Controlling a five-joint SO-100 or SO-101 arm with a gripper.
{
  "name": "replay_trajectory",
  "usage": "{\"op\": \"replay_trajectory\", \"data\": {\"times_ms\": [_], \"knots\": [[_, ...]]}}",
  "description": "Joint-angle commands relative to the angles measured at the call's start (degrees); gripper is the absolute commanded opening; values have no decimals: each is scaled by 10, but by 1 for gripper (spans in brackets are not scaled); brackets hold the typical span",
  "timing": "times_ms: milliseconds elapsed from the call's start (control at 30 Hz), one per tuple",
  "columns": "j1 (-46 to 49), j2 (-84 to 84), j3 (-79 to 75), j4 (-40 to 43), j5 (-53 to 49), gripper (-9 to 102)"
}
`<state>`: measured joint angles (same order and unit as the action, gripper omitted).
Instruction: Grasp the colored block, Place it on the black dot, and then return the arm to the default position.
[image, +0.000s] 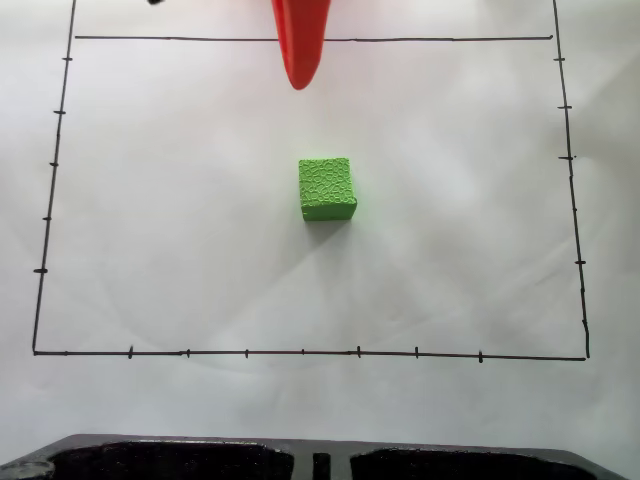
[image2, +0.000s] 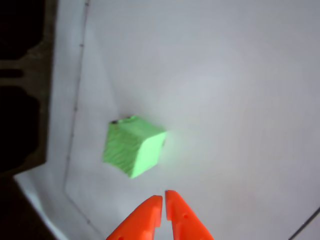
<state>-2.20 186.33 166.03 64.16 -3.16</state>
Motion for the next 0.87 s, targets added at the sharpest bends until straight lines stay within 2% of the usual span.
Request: {"op": "replay_trajectory", "data": {"times_ms": [0,267,833], "knots": [[13,9,14,-16,1,0],[16,9,56,-48,19,0],[11,10,58,-54,13,0]]}}
